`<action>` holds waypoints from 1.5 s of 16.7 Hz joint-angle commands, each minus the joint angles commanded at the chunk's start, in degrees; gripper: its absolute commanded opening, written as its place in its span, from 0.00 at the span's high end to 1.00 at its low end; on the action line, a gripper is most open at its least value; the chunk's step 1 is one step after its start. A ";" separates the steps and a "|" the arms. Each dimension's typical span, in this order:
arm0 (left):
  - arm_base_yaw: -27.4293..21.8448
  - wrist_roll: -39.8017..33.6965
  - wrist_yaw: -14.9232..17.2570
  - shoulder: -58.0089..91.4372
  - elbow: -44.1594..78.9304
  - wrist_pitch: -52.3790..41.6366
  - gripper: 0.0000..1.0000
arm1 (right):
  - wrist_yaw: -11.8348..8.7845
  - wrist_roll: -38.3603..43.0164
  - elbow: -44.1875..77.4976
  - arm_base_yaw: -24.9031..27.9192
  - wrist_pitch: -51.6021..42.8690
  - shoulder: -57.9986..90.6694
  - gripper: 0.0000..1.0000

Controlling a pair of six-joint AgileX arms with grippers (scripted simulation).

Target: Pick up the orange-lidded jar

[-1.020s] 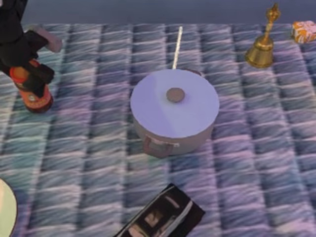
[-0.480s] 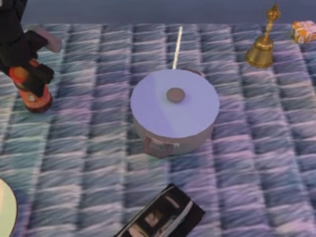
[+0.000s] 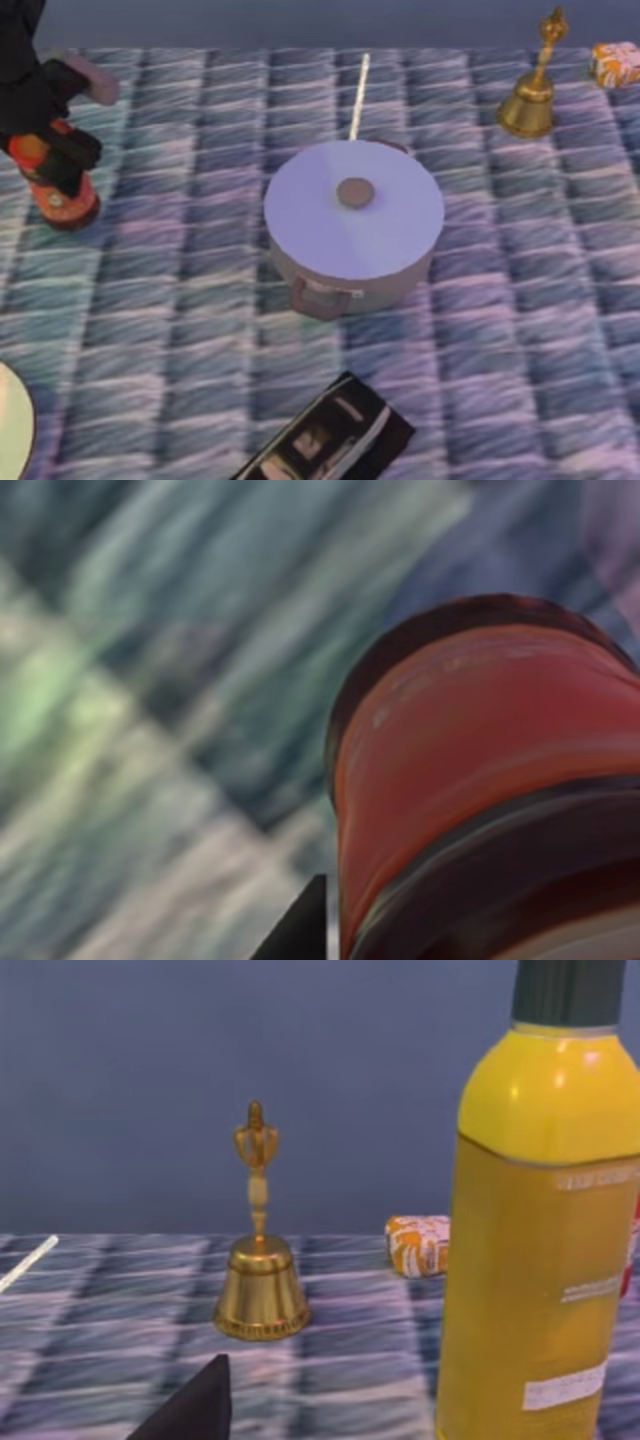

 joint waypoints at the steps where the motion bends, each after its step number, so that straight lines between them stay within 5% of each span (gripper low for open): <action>1: 0.11 0.00 -0.08 -2.53 -1.97 -0.56 1.00 | 0.00 0.00 0.00 0.00 0.00 0.00 0.00; 8: 1.07 0.04 -0.03 -22.01 -16.01 -5.23 1.00 | 0.00 0.00 0.00 0.00 0.00 0.00 0.00; 16: 0.07 -1.90 -0.14 -22.01 -16.16 -5.38 1.00 | 0.00 0.00 0.00 0.00 0.00 0.00 0.00; 25: -9.86 -34.90 -0.86 -13.02 -10.42 -3.93 1.00 | 0.00 0.00 0.00 0.00 0.00 0.00 0.00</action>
